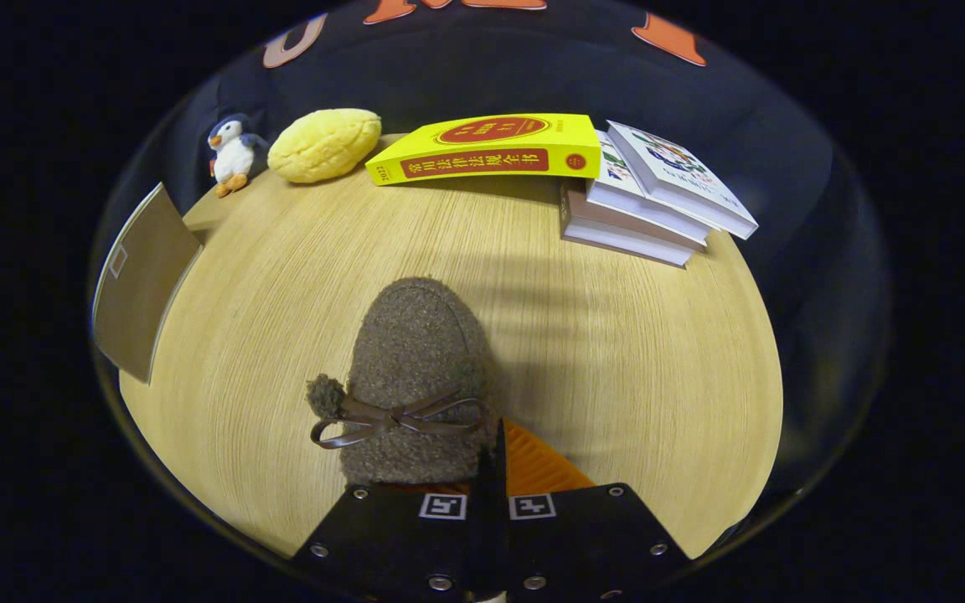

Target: Open the storage box then place both shoes into the box .Put the left shoe in first, then the right shoe, with the right side of both shoes facing outward in a uniform manner.

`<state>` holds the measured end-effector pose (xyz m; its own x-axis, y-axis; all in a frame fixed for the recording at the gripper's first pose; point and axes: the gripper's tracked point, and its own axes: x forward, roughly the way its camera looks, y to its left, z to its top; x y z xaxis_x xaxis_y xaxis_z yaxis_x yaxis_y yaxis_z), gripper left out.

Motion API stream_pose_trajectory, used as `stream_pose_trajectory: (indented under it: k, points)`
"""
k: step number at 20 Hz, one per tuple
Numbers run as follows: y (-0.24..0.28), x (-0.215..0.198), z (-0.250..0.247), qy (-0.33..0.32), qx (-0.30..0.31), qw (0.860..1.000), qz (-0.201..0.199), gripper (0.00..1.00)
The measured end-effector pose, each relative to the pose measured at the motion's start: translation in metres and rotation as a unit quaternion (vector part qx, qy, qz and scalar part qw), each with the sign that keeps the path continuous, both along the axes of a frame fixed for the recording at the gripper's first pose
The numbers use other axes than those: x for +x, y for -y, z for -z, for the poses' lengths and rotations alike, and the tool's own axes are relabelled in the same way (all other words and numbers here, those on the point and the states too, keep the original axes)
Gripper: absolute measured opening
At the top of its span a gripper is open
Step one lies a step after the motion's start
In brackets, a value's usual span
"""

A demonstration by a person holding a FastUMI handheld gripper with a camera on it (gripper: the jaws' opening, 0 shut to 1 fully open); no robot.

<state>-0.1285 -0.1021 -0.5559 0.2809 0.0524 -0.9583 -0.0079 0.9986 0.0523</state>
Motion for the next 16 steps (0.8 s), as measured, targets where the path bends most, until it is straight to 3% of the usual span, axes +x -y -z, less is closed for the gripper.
stream_pose_trajectory:
  k: [3,7,16]
  points:
    - [-0.013,0.008,-0.024,0.009,0.027,0.999,0.029,0.02]
    - [-0.045,0.03,-0.08,0.044,0.031,0.998,0.039,0.02]
    - [-0.196,0.079,-0.199,0.095,0.034,0.992,0.072,0.02]
